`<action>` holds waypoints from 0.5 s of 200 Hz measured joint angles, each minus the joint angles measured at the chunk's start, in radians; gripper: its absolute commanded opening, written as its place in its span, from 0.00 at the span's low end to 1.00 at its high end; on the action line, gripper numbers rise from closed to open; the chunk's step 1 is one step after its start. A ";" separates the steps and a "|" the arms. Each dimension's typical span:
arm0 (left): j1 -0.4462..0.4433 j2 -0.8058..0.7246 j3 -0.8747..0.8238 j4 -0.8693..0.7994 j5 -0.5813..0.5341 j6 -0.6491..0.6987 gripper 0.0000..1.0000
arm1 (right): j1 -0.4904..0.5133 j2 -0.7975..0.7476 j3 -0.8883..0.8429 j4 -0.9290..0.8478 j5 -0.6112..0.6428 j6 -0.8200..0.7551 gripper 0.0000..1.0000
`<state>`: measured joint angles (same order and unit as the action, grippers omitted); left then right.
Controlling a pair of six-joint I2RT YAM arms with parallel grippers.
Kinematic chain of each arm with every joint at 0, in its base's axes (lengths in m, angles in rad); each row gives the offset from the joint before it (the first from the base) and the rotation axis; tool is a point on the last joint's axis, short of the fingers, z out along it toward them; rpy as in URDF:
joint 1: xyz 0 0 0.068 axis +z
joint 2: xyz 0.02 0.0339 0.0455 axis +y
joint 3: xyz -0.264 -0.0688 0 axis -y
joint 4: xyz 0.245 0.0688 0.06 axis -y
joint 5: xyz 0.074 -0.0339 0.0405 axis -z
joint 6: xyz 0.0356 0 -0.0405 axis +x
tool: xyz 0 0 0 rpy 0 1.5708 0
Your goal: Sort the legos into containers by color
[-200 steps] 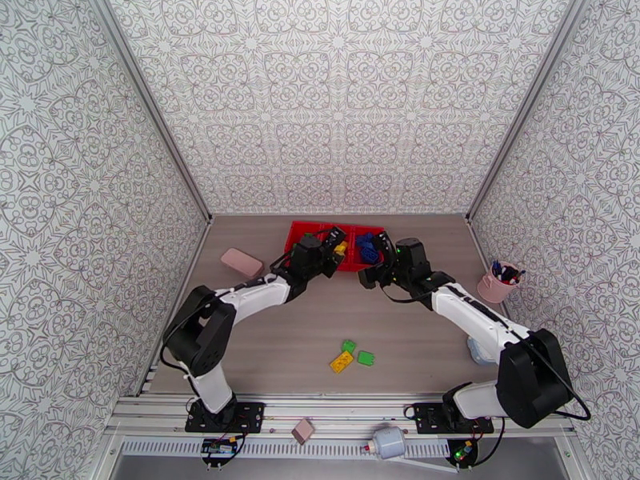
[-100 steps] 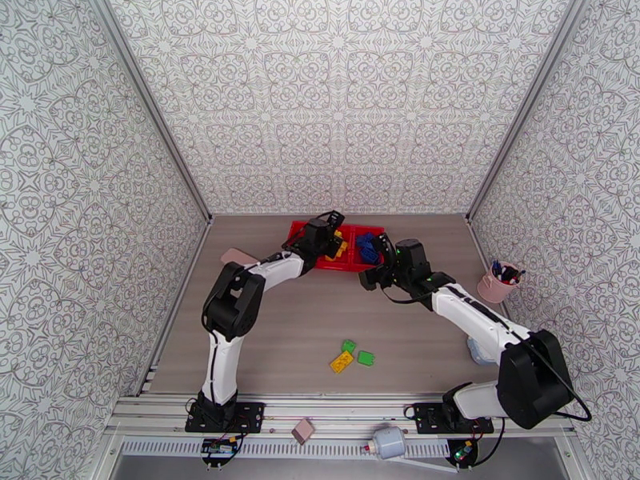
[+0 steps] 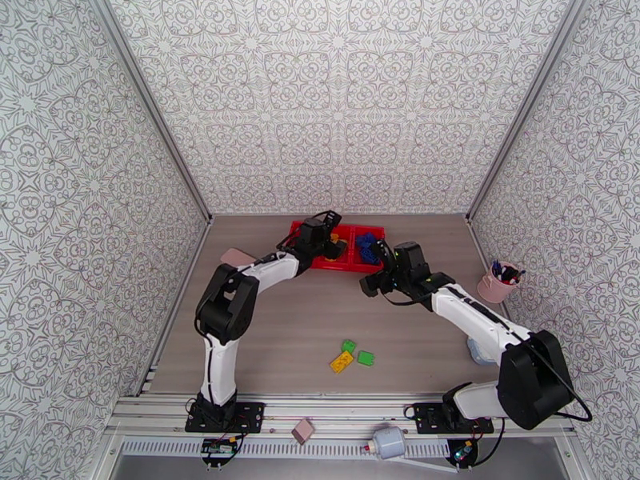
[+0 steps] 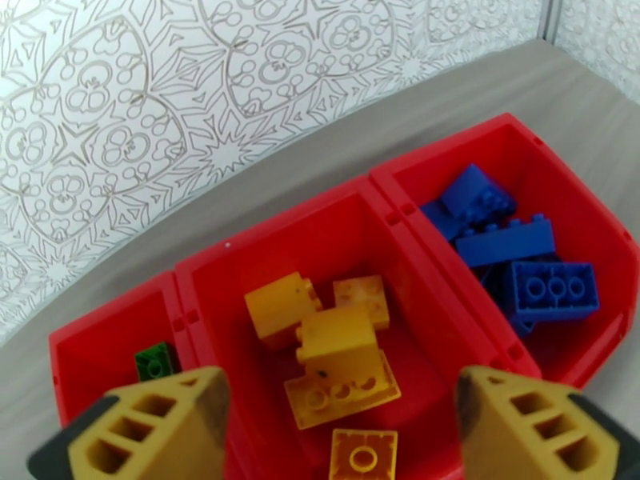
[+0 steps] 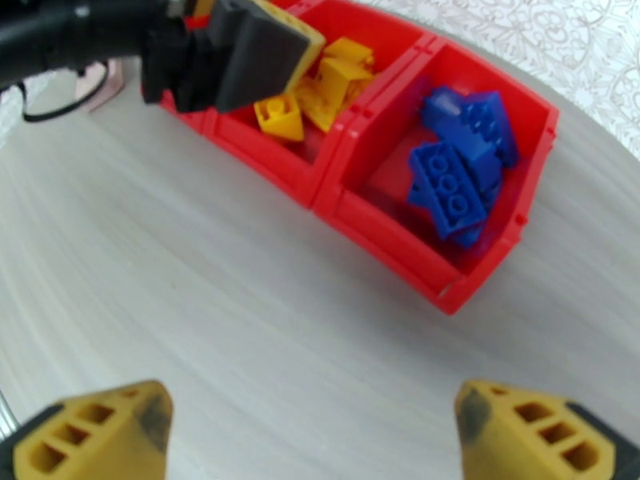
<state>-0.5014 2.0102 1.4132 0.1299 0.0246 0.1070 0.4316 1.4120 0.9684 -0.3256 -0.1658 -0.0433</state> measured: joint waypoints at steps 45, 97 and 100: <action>-0.043 -0.285 -0.225 0.019 -0.021 0.008 0.98 | 0.022 -0.054 -0.016 -0.031 -0.002 -0.016 0.97; -0.060 -0.578 -0.486 -0.031 -0.055 -0.010 1.00 | 0.112 -0.084 -0.038 -0.096 -0.023 -0.063 0.97; -0.060 -0.591 -0.499 -0.036 -0.058 -0.011 1.00 | 0.119 -0.084 -0.039 -0.100 -0.023 -0.063 0.97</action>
<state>-0.5610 1.4193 0.9146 0.0940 -0.0338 0.0963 0.5510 1.3281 0.9295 -0.4255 -0.1883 -0.1062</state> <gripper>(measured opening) 0.994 0.971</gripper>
